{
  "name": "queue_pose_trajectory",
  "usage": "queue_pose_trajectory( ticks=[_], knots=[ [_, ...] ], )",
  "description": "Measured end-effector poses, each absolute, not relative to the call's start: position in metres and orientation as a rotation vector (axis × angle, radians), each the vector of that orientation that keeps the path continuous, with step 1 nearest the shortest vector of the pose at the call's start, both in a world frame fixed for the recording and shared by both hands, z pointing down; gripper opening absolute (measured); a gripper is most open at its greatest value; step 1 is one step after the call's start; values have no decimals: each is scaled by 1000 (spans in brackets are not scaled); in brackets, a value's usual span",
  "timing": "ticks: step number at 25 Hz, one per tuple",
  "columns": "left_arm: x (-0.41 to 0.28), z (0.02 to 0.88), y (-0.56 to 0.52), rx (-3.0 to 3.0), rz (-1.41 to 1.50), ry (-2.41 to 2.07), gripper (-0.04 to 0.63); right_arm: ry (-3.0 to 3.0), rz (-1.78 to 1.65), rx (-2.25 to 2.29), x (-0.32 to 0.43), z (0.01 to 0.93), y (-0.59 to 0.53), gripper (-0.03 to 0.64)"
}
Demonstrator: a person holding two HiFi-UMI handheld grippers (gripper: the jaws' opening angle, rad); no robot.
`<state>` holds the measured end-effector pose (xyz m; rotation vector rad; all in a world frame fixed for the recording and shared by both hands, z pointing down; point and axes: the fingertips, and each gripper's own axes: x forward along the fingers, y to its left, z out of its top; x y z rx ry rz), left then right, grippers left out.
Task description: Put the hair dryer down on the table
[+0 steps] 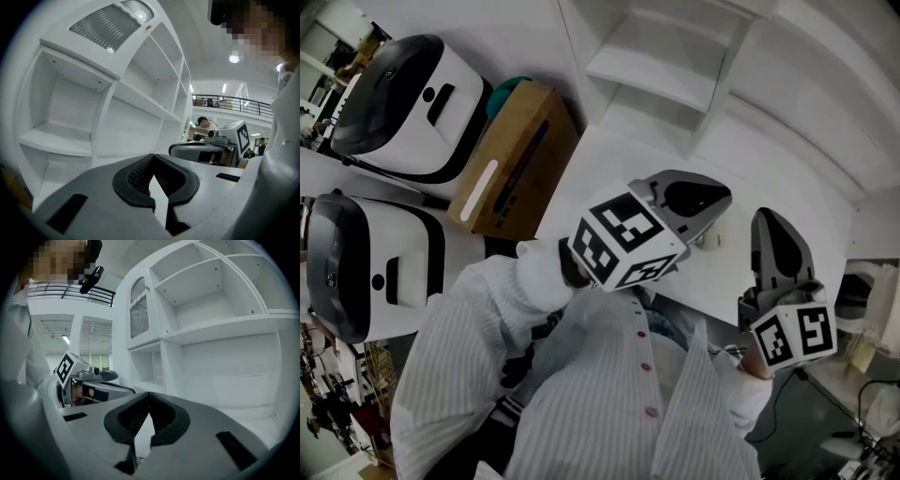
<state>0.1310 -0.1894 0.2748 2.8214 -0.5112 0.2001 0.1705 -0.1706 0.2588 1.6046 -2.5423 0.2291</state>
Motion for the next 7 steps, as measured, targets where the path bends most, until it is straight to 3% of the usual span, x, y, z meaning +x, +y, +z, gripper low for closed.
queue_pose_trajectory(
  ticks=[7],
  knots=[
    [138,289,-189,2945,337,-469,9,-2522,221,1641,182,264,-170,11]
  ],
)
